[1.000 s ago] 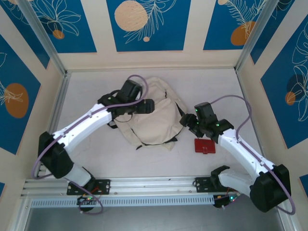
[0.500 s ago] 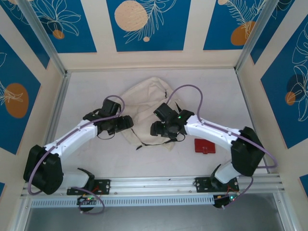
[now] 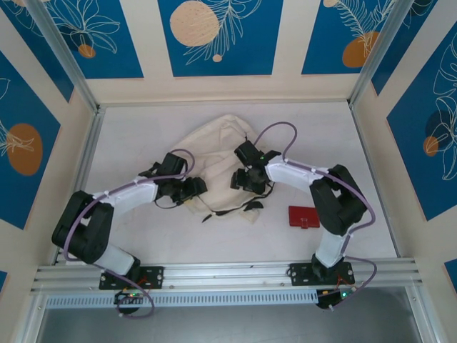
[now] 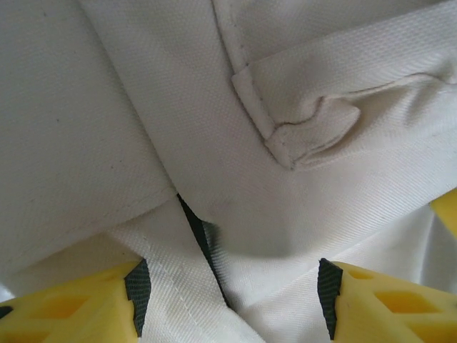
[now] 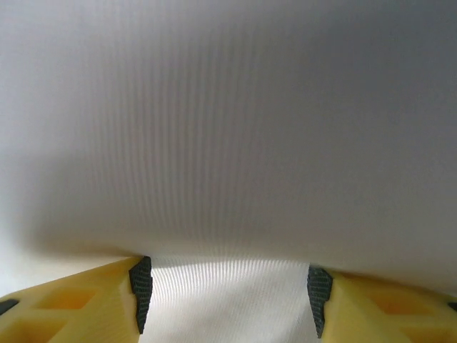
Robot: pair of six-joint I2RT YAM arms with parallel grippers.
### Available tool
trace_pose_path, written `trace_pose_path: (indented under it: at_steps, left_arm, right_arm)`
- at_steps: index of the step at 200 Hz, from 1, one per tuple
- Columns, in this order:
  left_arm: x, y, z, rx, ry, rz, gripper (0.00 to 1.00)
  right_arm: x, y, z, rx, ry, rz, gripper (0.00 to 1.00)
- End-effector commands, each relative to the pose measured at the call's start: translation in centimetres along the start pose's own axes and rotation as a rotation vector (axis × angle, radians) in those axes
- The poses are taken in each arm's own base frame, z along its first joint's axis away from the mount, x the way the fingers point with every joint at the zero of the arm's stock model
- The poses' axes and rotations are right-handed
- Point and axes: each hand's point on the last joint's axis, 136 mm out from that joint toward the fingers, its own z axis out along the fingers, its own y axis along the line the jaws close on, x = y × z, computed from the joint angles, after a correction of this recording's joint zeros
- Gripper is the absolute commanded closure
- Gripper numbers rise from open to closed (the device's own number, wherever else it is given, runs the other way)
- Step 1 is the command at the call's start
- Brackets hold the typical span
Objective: Pack books, pencil case, and school supplies into a backpack
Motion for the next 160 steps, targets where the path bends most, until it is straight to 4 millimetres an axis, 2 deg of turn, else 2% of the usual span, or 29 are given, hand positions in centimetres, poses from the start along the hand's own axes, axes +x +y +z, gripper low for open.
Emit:
trace_pose_path:
  at_steps: [1,20,36,56,75,95,119,141,160]
  left_arm:
    - [-0.7,-0.9,0.4,0.020,0.000,0.028,0.35]
    - [-0.9,-1.0,0.8,0.016,0.004,0.033,0.35]
    - [-1.2,-1.3,1.0,0.019,0.008,0.042,0.35]
    - [-1.7,-1.6,1.1,0.010,0.003,0.051,0.35]
    - [-2.1,-1.8,1.0,0.008,-0.005,0.054,0.35]
    - [-2.7,-1.7,0.5,-0.011,-0.034,0.057,0.35]
    - [-3.6,-0.2,-0.9,-0.116,-0.092,0.064,0.28]
    - [-4.4,1.3,-2.3,-0.178,-0.141,0.050,0.23]
    - [-4.7,2.3,-3.3,-0.199,-0.166,0.029,0.21]
  right_arm:
    - [-3.2,0.5,0.7,0.014,-0.062,-0.038,0.38]
    - [-5.2,0.4,1.3,0.026,-0.093,-0.042,0.38]
    - [-6.8,0.8,0.7,0.032,-0.131,-0.070,0.38]
    - [-7.7,1.7,-1.3,0.023,-0.171,-0.116,0.38]
    - [-7.0,2.6,-3.9,0.019,-0.196,-0.157,0.36]
    - [-4.3,2.9,-6.3,0.041,-0.191,-0.189,0.35]
    - [0.9,3.8,-8.0,0.022,-0.146,-0.180,0.35]
    - [5.2,4.7,-8.2,-0.003,-0.113,-0.142,0.38]
    - [8.3,5.5,-7.1,-0.017,-0.080,-0.100,0.43]
